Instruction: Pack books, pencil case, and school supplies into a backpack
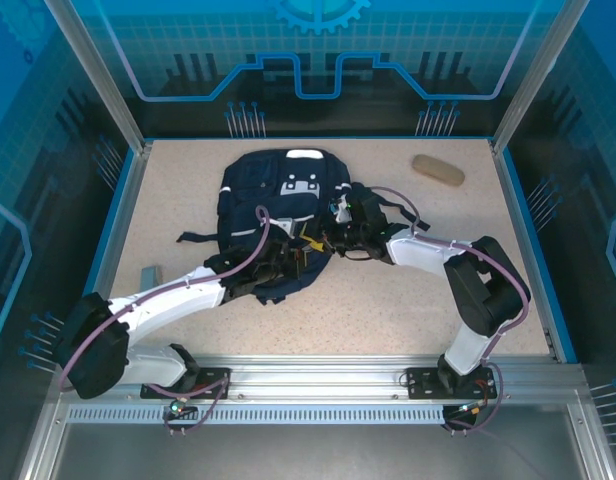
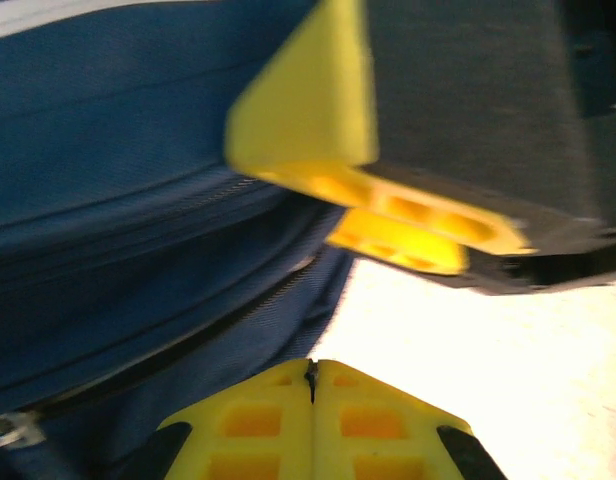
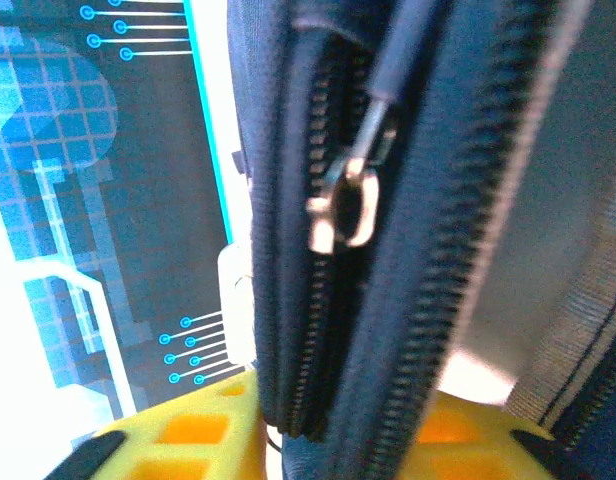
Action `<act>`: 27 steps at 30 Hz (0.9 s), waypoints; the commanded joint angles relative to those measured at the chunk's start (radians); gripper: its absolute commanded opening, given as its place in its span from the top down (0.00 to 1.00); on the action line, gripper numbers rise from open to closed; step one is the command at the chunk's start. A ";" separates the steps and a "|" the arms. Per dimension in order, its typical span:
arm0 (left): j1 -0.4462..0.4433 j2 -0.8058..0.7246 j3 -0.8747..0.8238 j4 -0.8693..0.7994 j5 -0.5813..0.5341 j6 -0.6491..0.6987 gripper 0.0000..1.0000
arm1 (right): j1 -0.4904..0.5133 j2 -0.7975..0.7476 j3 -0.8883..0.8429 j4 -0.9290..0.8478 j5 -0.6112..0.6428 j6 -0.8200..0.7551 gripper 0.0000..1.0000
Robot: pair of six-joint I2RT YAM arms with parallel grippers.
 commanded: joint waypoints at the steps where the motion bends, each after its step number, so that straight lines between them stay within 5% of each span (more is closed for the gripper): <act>1: -0.004 -0.054 0.013 -0.137 -0.140 -0.051 0.86 | -0.004 -0.032 0.004 -0.002 0.020 -0.020 0.76; 5: -0.003 -0.102 -0.032 -0.198 -0.200 -0.124 0.65 | -0.004 -0.043 0.016 -0.019 0.017 -0.035 0.80; 10: 0.047 -0.105 -0.058 -0.180 -0.139 -0.186 0.56 | -0.004 -0.054 0.025 -0.026 0.009 -0.037 0.81; 18: 0.094 -0.009 -0.025 -0.123 -0.036 -0.183 0.59 | 0.001 -0.066 0.039 -0.044 0.009 -0.045 0.81; 27: 0.097 0.028 -0.010 -0.094 0.009 -0.170 0.81 | 0.000 -0.060 0.047 -0.054 0.009 -0.047 0.82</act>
